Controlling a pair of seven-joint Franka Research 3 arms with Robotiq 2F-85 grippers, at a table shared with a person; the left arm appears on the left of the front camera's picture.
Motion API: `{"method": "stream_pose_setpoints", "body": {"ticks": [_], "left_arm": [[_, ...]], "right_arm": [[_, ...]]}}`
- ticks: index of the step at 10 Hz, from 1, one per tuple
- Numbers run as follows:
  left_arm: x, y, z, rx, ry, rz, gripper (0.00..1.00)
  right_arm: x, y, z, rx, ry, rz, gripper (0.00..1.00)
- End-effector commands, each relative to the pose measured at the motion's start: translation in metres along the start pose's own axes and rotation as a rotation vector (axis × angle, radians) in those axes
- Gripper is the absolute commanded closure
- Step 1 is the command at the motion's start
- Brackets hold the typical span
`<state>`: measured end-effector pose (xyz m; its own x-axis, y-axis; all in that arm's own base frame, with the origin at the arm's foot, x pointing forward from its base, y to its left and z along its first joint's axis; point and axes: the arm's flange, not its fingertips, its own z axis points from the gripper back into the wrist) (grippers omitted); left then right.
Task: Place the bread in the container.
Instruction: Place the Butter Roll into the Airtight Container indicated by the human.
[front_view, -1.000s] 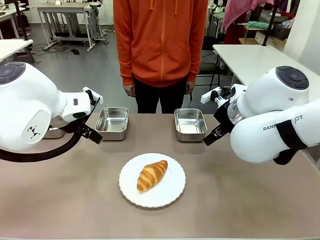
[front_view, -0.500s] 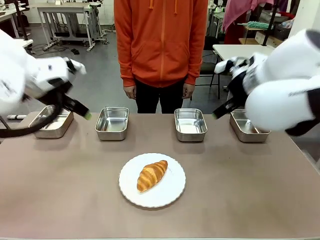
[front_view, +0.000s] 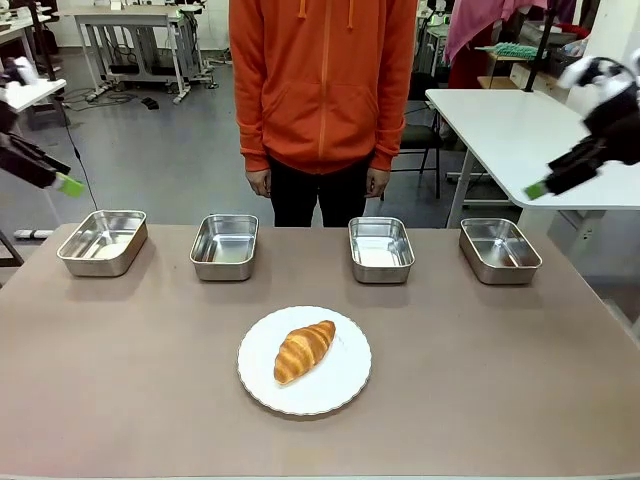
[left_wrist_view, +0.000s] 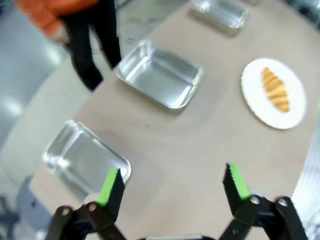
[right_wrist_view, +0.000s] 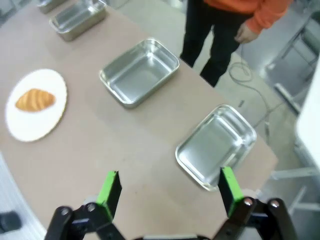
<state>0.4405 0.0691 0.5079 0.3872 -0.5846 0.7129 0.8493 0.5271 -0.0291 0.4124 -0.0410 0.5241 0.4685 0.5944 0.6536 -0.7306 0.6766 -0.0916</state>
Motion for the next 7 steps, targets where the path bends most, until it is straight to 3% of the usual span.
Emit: {"method": "stream_pose_setpoints", "body": {"ticks": [1, 2, 3, 4, 7], "left_arm": [[-0.031, 0.044, 0.008, -0.153, -0.094, -0.122, 0.0], [-0.036, 0.042, 0.014, -0.098, -0.092, -0.113, 0.0], [-0.03, 0.025, 0.005, 0.05, 0.077, 0.005, 0.0], [-0.035, 0.024, 0.02, -0.084, -0.102, -0.112, 0.0], [-0.035, 0.024, 0.02, -0.084, -0.102, -0.112, 0.0]], "right_arm": [[-0.016, -0.04, 0.002, 0.145, -0.05, 0.06, 0.0], [-0.025, -0.051, -0.002, 0.153, -0.068, 0.045, 0.0], [-0.019, -0.02, 0.011, 0.057, -0.029, 0.034, 0.0], [-0.019, -0.02, 0.011, 0.057, -0.029, 0.034, 0.0], [-0.019, -0.02, 0.011, 0.057, -0.029, 0.034, 0.0]]}}
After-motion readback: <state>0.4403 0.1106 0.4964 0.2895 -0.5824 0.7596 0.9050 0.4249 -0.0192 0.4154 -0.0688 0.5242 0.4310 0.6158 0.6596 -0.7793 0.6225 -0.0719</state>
